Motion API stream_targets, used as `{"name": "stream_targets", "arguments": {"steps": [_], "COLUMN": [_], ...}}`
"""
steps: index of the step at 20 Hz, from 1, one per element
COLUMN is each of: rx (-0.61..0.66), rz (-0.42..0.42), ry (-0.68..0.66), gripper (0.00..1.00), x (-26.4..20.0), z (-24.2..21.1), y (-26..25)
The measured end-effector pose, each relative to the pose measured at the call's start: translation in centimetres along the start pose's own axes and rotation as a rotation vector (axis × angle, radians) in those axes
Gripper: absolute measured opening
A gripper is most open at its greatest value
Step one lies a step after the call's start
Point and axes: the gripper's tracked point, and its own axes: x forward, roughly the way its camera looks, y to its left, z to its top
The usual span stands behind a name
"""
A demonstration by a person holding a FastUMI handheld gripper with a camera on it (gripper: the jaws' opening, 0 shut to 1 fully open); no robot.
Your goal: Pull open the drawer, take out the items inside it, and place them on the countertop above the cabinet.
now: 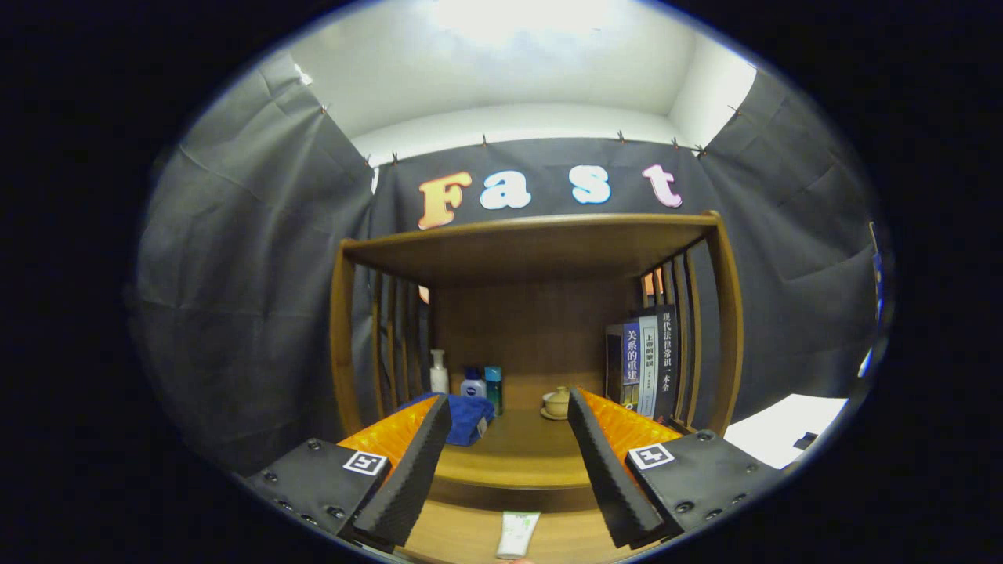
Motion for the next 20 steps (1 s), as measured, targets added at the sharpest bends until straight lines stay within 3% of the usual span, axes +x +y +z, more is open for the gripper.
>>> {"name": "stream_targets", "arguments": {"steps": [4,12,20], "rx": [-0.012,0.065,0.043], "rz": [0.013,0.083,0.075], "ry": [0.273,0.87,1.178], "gripper": [0.97,0.97,0.97], "x": [2.7,-0.5,-1.7], "z": [-7.0,-20.1,-27.5], "y": [0.5,1.5,2.0]}}
